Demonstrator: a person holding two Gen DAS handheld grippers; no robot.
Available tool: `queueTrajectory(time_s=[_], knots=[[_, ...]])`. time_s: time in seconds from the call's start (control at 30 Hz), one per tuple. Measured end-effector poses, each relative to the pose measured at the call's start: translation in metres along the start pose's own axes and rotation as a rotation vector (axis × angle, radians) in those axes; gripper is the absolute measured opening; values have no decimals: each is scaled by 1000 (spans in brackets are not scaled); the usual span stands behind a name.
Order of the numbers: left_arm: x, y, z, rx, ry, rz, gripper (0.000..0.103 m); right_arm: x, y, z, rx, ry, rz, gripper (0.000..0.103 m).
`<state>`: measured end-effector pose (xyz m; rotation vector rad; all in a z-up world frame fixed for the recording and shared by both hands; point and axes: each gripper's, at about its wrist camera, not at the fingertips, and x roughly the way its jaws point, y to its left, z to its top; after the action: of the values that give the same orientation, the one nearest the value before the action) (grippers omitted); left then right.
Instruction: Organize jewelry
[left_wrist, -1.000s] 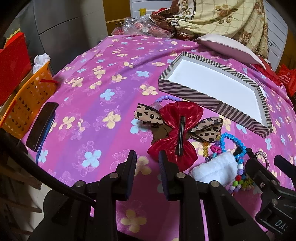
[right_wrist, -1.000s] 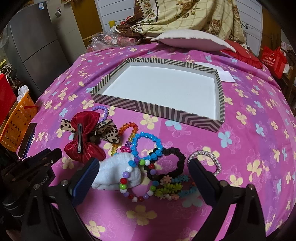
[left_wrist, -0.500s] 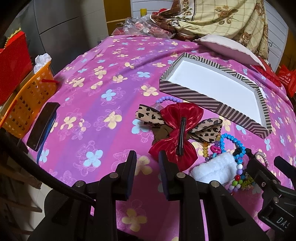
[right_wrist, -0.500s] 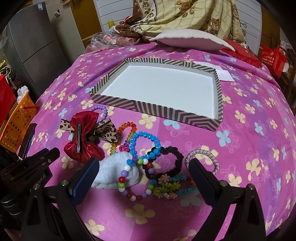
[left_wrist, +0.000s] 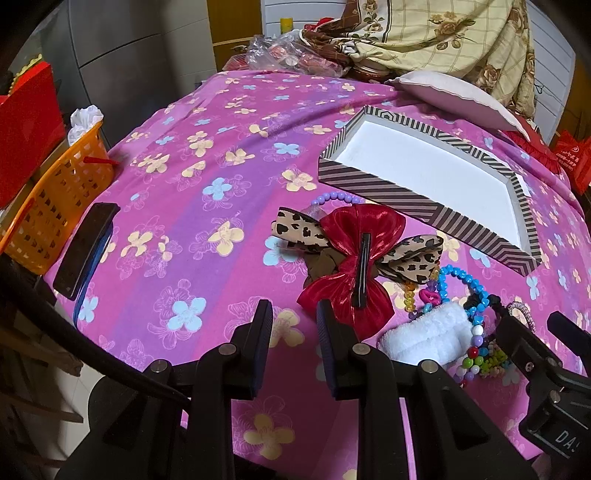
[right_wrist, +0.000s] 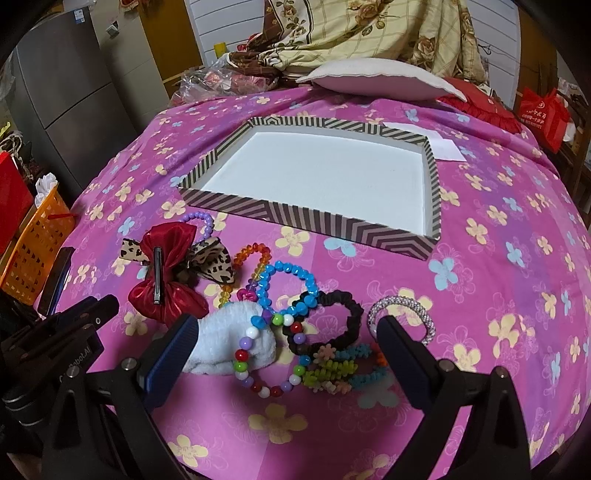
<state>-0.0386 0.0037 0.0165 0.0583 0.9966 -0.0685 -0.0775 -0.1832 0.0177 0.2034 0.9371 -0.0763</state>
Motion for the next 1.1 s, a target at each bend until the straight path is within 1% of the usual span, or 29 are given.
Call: queueTrajectory(time_s=[0.47, 0.63, 0.73, 0.83, 0.9, 1.0, 1.07, 1.1], knots=[[-1, 0, -2, -4, 7, -3, 45, 2, 2, -4, -9, 6, 6, 99], [6, 14, -2, -33, 30, -27, 45, 3, -5, -8, -37, 13, 11, 99], [11, 31, -1, -85, 67, -67, 45, 3, -12, -12, -46, 20, 10, 99], [16, 45, 1, -127, 86, -103, 45, 1, -21, -16, -36, 20, 50, 98], [16, 47, 3, -135, 84, -132, 45, 1, -24, -16, -35, 22, 53, 97], [16, 43, 7, -140, 83, -219, 45, 2, -25, -16, -39, 27, 75, 95], [16, 36, 10, -124, 77, -244, 46, 2, -23, -17, -50, 28, 86, 95], [17, 31, 12, -114, 74, -250, 49, 2, -20, -18, -63, 28, 91, 94]])
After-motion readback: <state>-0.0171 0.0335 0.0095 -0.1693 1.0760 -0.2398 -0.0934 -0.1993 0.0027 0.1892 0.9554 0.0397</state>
